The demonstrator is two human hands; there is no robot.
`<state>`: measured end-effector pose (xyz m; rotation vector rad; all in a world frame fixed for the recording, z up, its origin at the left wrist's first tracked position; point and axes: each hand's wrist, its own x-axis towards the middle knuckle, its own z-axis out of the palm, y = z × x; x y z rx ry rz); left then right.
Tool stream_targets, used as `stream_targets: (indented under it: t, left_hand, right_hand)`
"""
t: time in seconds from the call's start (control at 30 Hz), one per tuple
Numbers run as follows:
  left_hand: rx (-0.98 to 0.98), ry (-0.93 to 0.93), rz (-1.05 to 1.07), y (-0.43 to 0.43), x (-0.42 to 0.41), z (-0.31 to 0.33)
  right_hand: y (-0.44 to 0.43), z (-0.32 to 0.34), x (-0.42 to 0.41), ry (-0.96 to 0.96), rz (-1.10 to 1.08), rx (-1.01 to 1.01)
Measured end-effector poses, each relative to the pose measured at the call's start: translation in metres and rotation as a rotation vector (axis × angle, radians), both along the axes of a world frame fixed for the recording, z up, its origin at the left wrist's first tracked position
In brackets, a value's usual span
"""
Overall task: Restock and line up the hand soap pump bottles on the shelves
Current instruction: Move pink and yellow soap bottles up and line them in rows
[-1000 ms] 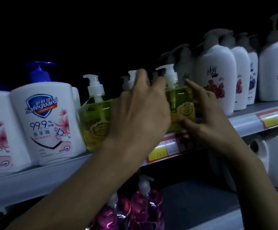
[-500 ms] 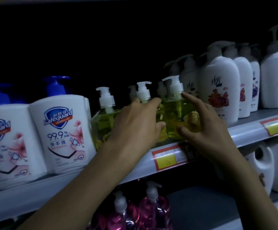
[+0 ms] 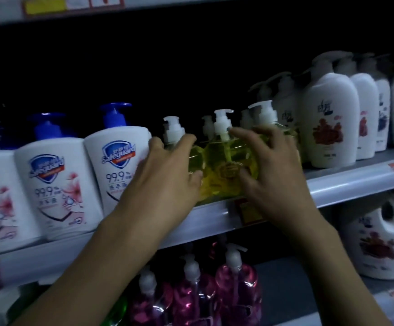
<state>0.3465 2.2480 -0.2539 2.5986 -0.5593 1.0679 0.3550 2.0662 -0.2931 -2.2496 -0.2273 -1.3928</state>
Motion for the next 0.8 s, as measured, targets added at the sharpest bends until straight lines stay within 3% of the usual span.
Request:
stream_targets:
  t: [0.13, 0.4, 0.6, 0.7, 0.8]
  left_hand:
    - [0.035, 0.17, 0.031, 0.002, 0.01, 0.002]
    - [0.035, 0.093, 0.05, -0.009, 0.01, -0.011]
    - [0.019, 0.132, 0.001, -0.005, -0.008, -0.007]
    - [-0.004, -0.085, -0.054, 0.042, -0.028, 0.001]
    - [-0.082, -0.249, 0.095, 0.11, -0.036, 0.023]
  right_hand:
    - [0.011, -0.005, 0.006, 0.115, -0.042, -0.097]
    - [0.019, -0.006, 0.016, 0.07, -0.128, -0.057]
    - [0.022, -0.001, -0.005, 0.159, -0.106, -0.077]
    - [0.028, 0.007, -0.038, 0.033, -0.004, 0.02]
    - [0.056, 0.026, -0.061, -0.058, 0.028, -0.051]
